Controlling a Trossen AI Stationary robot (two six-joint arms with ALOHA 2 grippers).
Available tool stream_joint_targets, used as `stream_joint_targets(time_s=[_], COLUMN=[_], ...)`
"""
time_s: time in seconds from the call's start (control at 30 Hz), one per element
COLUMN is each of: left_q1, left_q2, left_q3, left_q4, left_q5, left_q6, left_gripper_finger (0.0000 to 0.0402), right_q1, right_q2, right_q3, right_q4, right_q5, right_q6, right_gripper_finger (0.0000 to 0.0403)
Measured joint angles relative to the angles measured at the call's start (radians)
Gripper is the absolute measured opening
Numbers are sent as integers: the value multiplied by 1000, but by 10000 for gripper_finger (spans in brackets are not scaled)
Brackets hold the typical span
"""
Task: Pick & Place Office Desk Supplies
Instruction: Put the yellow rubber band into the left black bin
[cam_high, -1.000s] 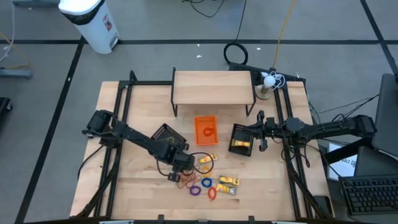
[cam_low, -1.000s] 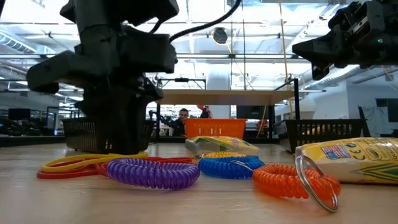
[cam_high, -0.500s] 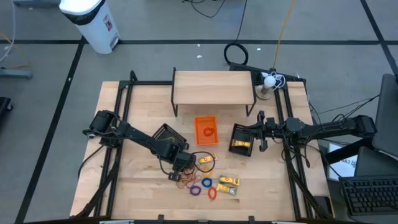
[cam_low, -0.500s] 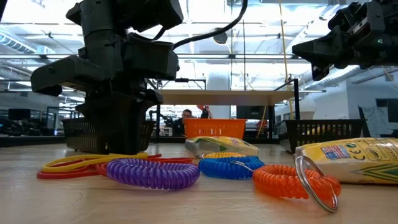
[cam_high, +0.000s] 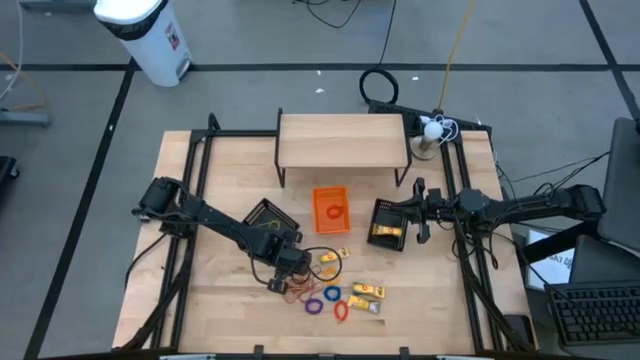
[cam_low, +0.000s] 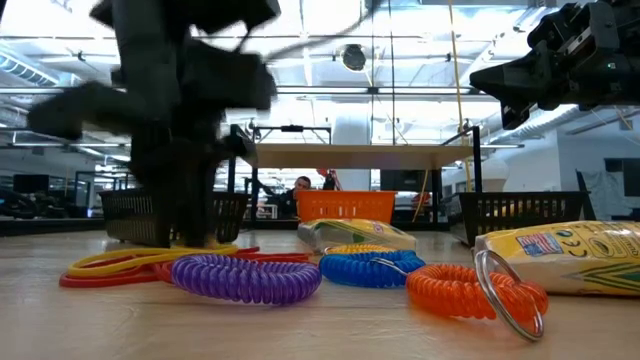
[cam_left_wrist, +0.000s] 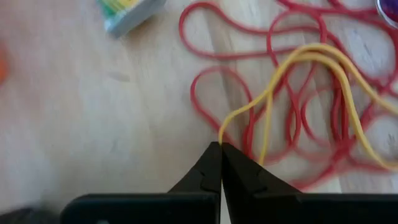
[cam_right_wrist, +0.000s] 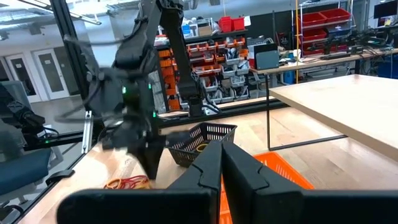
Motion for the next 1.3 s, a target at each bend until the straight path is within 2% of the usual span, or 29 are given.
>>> stream_joint_targets(time_s=[0.4,0.63,0.77,0.97,1.17,1.3], left_q1=[-67,-86,-87,-86,-100,-103], left_q2=[-482,-740,-929,-1245,-1551,-1688], left_q3=[6,-53,-179,-453,-692,-789], left_q4=[-48,-37,43,106,215,259], left_q5=[-24,-69,-70,-252,-263,-298], left_q6=[35,49,52,-83,-142,-156], left_gripper_finger=[1,0,0,0,0,0], right_q1=[0,0,0,0,0,0], right_q2=[0,0,0,0,0,0], right_q3=[0,0,0,0,0,0], right_q4=[0,0,0,-1,0,0], right_q5=[0,0,-1,-1,-1,-1], right_q6=[8,15,15,15,15,15], right_gripper_finger=[4,4,4,4,4,4])
